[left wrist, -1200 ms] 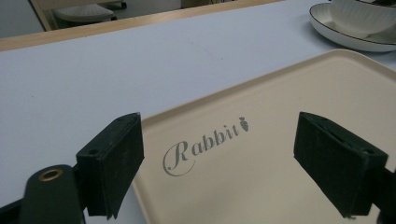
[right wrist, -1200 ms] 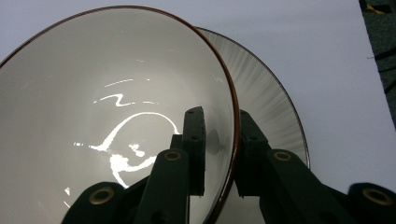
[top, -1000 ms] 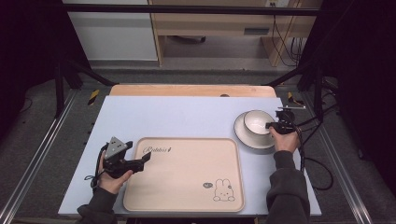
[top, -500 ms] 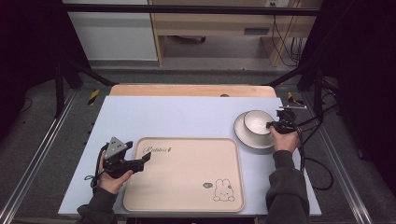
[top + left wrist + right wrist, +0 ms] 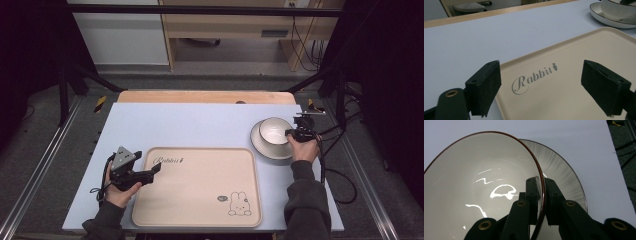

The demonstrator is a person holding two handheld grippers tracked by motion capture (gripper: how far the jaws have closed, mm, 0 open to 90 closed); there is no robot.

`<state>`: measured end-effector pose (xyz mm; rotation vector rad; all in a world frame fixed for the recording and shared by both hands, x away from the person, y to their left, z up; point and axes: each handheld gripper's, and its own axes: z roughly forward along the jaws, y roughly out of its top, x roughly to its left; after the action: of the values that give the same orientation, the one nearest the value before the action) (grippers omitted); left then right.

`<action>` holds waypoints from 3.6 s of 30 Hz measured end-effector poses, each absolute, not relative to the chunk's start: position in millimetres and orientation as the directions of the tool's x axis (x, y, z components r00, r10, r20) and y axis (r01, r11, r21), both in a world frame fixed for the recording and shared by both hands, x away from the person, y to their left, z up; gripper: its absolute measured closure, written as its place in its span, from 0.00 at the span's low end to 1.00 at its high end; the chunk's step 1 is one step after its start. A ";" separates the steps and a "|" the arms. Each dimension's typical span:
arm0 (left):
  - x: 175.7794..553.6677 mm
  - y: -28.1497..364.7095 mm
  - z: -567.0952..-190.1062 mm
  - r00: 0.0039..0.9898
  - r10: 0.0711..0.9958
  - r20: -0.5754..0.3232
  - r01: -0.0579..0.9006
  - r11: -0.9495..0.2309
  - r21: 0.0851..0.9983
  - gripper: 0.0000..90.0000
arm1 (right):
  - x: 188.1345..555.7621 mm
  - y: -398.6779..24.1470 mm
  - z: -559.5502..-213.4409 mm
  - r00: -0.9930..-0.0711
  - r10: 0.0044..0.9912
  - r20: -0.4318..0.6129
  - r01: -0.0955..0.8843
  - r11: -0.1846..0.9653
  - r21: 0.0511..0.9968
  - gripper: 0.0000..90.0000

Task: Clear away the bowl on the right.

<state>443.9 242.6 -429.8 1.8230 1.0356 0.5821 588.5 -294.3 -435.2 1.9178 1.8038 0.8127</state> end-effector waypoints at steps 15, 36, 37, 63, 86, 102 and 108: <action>443.9 242.9 -429.4 0.533 0.845 -0.041 0.406 -0.213 0.889 0.18 | 586.1 -297.0 -428.0 0.001 0.991 0.137 0.761 -0.089 0.642 0.92; 443.4 242.7 -428.8 0.538 0.842 -0.042 0.403 -0.213 0.890 0.17 | 574.8 -299.5 -409.3 -0.028 0.985 0.172 0.732 -0.097 0.674 0.92; 443.3 242.5 -428.8 0.538 0.842 -0.040 0.402 -0.214 0.890 0.17 | 573.7 -298.8 -407.5 -0.026 0.982 0.185 0.731 -0.108 0.674 0.92; 442.0 242.5 -427.1 0.542 0.839 -0.037 0.398 -0.218 0.891 0.17 | 543.8 -273.3 -367.2 -0.170 0.968 0.182 0.647 -0.029 0.762 0.92; 440.7 242.1 -425.0 0.549 0.835 -0.032 0.391 -0.223 0.893 0.17 | 518.9 -218.0 -340.5 -0.374 0.912 0.170 0.578 0.085 0.812 0.92; 440.1 242.5 -424.5 0.550 0.835 -0.033 0.391 -0.222 0.893 0.17 | 516.0 -170.6 -343.6 -0.484 0.853 0.196 0.564 0.133 0.815 0.92; 440.3 242.6 -424.7 0.550 0.834 -0.033 0.391 -0.222 0.893 0.17 | 516.3 -158.7 -346.2 -0.514 0.834 0.202 0.564 0.150 0.812 0.92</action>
<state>440.3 242.6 -424.7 1.8272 1.0079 0.5793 516.3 -158.7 -346.2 1.3504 2.1363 1.2982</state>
